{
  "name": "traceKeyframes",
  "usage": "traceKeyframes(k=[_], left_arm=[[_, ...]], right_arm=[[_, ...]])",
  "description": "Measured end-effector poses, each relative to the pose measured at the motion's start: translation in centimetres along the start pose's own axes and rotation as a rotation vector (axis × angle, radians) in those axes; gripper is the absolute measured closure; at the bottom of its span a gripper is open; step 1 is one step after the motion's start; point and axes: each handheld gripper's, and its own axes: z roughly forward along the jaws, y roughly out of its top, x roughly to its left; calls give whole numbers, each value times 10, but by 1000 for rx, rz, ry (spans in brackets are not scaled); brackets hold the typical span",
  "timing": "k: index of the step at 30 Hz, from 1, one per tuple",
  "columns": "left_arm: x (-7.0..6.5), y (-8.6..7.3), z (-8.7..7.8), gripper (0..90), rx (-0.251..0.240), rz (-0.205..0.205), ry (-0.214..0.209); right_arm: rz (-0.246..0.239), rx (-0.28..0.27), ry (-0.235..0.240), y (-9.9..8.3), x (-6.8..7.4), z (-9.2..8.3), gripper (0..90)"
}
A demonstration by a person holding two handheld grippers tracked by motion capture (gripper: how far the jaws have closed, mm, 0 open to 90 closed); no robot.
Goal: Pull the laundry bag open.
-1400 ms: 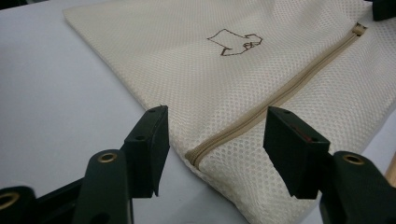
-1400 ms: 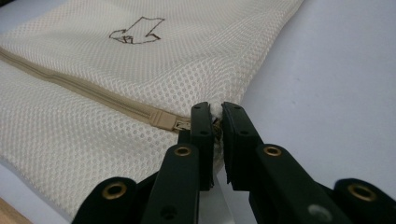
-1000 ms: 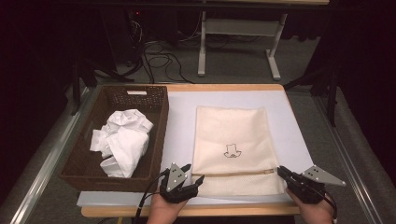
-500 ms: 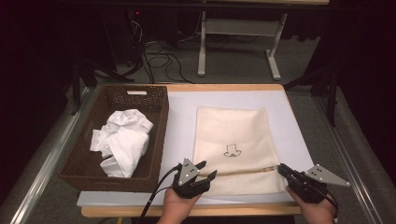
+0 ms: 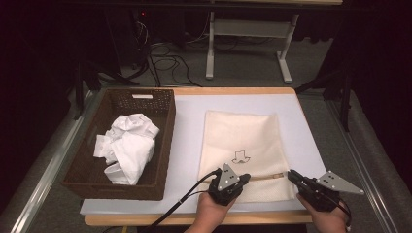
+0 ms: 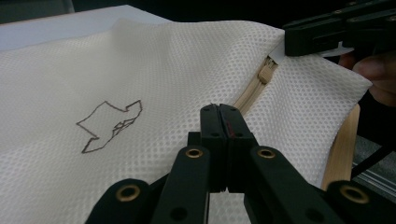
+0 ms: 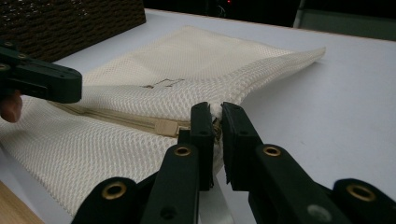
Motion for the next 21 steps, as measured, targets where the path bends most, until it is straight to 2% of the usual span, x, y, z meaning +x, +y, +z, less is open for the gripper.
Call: traceKeyframes(k=[5, 13, 20, 21], left_arm=[[-5, -2, 15, 894, 38, 1, -19], [-1, -9, 34, 871, 112, -8, 0], [-7, -2, 31, 742, 72, -8, -6], [-11, 1, 31, 743, 54, 6, -26]], right_arm=[[-11, -8, 3, 1, 0, 0, 853], [-14, -11, 18, 3, 3, 0, 854], [-23, -22, 25, 3, 3, -1, 853], [-22, -23, 25, 3, 3, -2, 853]])
